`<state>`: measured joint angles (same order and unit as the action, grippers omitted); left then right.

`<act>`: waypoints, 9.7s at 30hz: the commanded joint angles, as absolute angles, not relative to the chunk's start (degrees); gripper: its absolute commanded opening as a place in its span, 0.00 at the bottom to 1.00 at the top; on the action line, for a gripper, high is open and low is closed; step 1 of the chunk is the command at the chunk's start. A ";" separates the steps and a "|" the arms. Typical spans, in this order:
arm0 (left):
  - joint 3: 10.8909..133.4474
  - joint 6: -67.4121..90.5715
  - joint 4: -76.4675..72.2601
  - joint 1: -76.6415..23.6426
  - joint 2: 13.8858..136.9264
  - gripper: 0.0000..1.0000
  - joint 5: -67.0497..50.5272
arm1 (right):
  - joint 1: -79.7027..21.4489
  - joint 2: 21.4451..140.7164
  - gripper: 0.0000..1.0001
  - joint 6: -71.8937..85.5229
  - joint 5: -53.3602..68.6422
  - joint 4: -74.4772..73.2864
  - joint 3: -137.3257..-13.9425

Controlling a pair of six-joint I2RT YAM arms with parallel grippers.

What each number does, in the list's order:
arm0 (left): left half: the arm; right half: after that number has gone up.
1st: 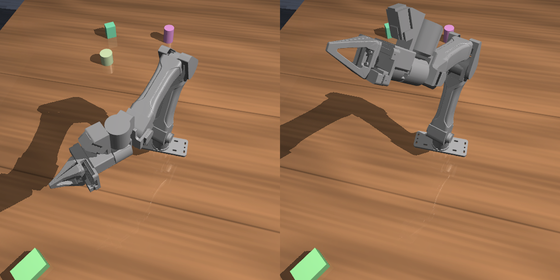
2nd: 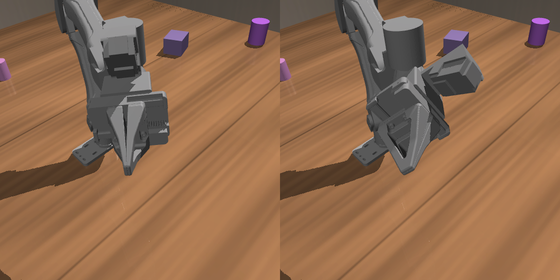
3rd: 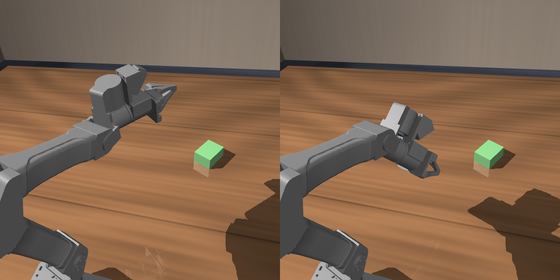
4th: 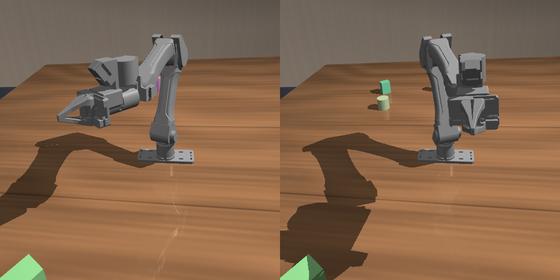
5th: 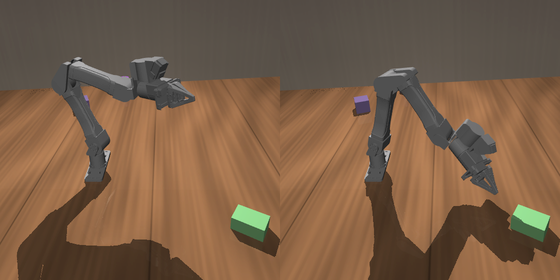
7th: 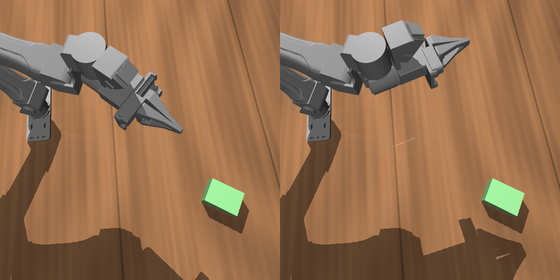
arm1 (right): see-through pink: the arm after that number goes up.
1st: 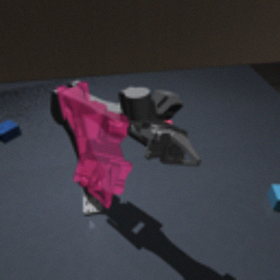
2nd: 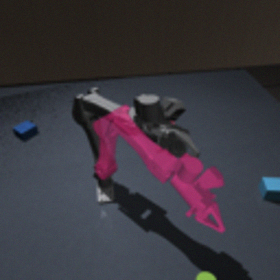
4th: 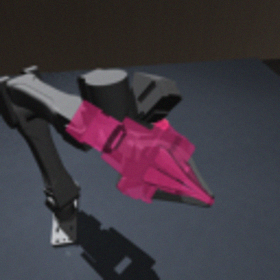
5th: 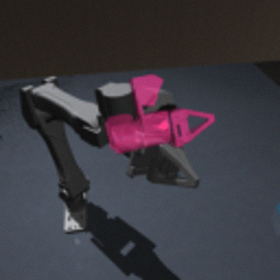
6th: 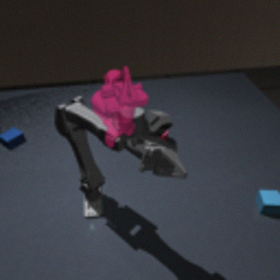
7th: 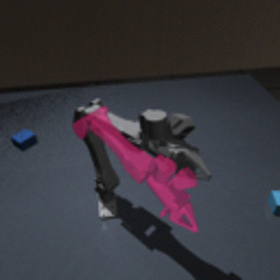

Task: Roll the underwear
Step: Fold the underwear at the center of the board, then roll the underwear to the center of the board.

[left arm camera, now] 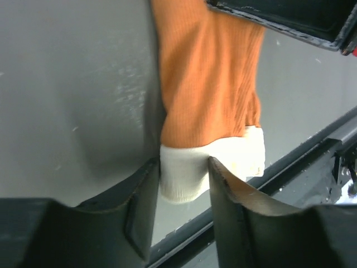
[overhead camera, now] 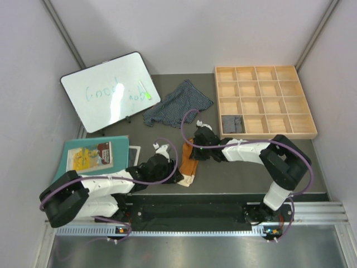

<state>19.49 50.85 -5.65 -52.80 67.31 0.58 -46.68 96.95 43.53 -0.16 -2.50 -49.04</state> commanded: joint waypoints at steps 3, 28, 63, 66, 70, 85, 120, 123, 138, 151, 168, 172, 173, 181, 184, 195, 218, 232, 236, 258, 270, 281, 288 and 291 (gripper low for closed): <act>18.11 53.17 -15.89 -52.65 73.82 0.26 -5.88 | -46.41 98.26 0.00 42.80 -0.26 -0.53 -48.08; 15.73 63.11 -20.21 -53.61 84.20 0.00 -9.76 | -42.36 90.45 0.23 39.11 -7.03 -6.85 -46.58; 18.90 63.72 -16.79 -55.28 83.06 0.00 -7.47 | -55.55 79.71 0.21 53.53 -0.18 -10.72 -36.56; 18.98 63.72 -17.92 -55.28 83.06 0.00 -8.00 | -55.98 80.94 0.08 53.96 1.04 -9.93 -36.48; 19.07 63.81 -17.23 -55.28 81.92 0.04 -8.26 | -55.99 83.05 0.00 54.23 0.62 -9.75 -36.12; 18.46 65.21 -26.54 -55.20 87.36 0.07 -10.98 | -55.99 82.62 0.00 53.44 1.32 -7.03 -34.02; 31.46 44.39 15.99 -33.84 87.10 0.00 -42.54 | -88.94 84.72 0.73 4.40 -28.83 5.80 -42.36; 31.99 43.68 16.61 -33.57 87.19 0.00 -42.89 | -89.03 86.39 0.73 3.61 -27.25 6.50 -42.89; 33.57 41.40 19.77 -32.61 87.36 0.00 -43.42 | -89.12 92.72 0.65 1.50 -24.61 5.80 -43.42; 32.44 41.65 18.38 -32.52 85.08 0.00 -43.68 | -88.95 95.45 0.24 2.64 -28.04 4.22 -43.95; 26.90 43.86 13.37 -27.86 68.22 0.57 -31.83 | -81.04 86.32 0.00 5.45 -7.93 11.34 -35.69; 24.79 43.42 8.54 -27.86 64.61 0.56 -27.87 | -77.97 85.78 0.00 7.11 -1.68 11.77 -35.16; 24.00 42.72 7.39 -27.86 62.86 0.55 -26.82 | -76.57 85.69 0.00 7.64 -0.36 11.86 -34.98; 19.52 38.94 -7.79 -28.04 57.39 0.47 -31.54 | -65.67 83.32 0.00 15.01 14.49 15.99 -30.85; 16.71 39.02 -12.46 -28.12 58.09 0.47 -35.32 | -61.01 83.85 0.00 17.65 20.55 17.22 -30.50; 13.89 35.86 -21.08 -29.62 63.45 0.48 -38.58 | -48.78 92.28 0.00 24.17 36.64 17.32 -33.30; 17.49 32.08 -26.36 -36.03 78.57 0.54 -28.92 | -40.08 105.29 0.00 27.86 44.82 10.99 -40.17; 21.80 30.85 -16.97 -38.06 85.34 0.16 -20.57 | -40.08 92.31 0.50 27.86 36.75 2.65 -39.73; 21.80 31.81 -16.52 -38.23 85.34 0.14 -20.65 | -39.99 85.88 0.64 28.38 32.53 -2.52 -38.94; 22.15 36.12 -17.58 -39.29 84.73 0.11 -19.34 | -44.47 89.56 0.63 39.02 28.04 7.91 -32.60; 24.70 35.51 -11.43 -39.38 79.90 0.53 -16.26 | -45.09 95.45 0.00 39.73 20.75 0.18 -35.69; 22.51 36.21 -11.94 -39.37 75.93 0.63 -17.04 | -40.78 98.70 0.00 37.18 25.39 2.02 -34.63; 19.51 40.25 -22.49 -39.29 79.89 0.58 -21.88 | -38.67 102.56 0.00 36.48 27.68 3.87 -34.80; 18.11 41.66 -26.53 -39.37 81.73 0.57 -22.93 | -38.15 104.15 0.00 36.12 28.12 4.13 -35.24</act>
<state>20.86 39.66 -21.32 -39.42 78.91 -20.69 -39.18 98.59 40.97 39.86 8.69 -36.45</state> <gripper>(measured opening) 0.573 0.044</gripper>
